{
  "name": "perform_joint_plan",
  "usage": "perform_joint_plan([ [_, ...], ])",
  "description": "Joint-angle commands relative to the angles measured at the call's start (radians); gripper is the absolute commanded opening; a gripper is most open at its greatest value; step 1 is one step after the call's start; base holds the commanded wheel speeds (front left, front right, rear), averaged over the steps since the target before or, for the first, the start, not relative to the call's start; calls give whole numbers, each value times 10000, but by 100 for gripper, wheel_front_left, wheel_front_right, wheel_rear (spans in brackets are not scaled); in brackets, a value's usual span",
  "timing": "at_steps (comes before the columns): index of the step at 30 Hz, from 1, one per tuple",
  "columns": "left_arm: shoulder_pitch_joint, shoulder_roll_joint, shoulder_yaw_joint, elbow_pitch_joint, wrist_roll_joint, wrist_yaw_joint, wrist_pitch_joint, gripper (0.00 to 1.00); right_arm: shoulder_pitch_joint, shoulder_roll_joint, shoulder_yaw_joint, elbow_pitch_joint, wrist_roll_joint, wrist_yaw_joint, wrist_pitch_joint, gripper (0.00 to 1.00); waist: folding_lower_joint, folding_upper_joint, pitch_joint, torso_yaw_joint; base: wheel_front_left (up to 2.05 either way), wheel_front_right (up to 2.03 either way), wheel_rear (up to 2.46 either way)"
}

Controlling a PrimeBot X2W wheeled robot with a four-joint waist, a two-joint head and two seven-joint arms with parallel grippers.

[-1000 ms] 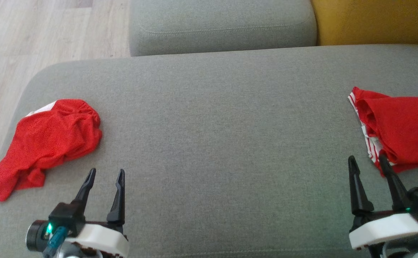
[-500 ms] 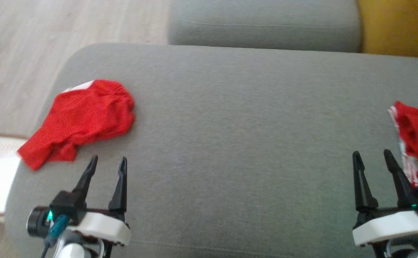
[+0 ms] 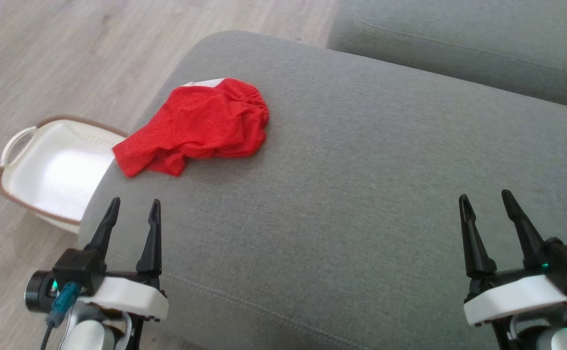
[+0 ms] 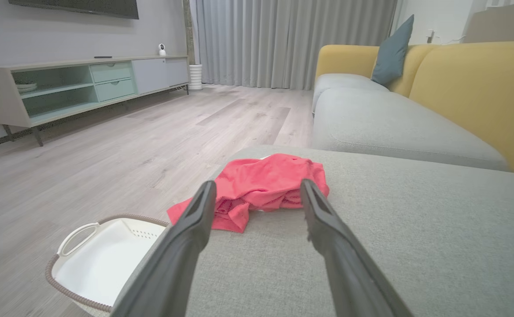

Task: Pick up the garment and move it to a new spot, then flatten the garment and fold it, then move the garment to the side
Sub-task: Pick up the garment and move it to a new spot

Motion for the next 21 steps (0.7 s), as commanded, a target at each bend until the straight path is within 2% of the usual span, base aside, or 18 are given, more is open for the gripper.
perform_joint_plan([
  [1, -585, 162, 460, -344, -76, -47, -119, 100, -469, -72, 228, -416, -92, 39, 15, 100, 0, 0, 41, 230, 0, 0, 0],
  [11, -872, -12, 664, -349, 14, -169, -121, 100, -769, -72, 331, -577, -167, 39, 177, 100, 0, 0, 645, 183, 0, 0, 0],
  [17, -2199, -263, 816, 168, -145, -433, -121, 100, -1316, -72, 413, -977, -463, 39, 548, 100, 0, 0, 2002, -313, 0, 0, 0],
  [21, -3533, -304, 930, 1156, -366, -735, -121, 100, -1694, -137, 437, -1286, -725, 39, 825, 100, 0, 0, 3068, -685, 0, 0, 0],
])
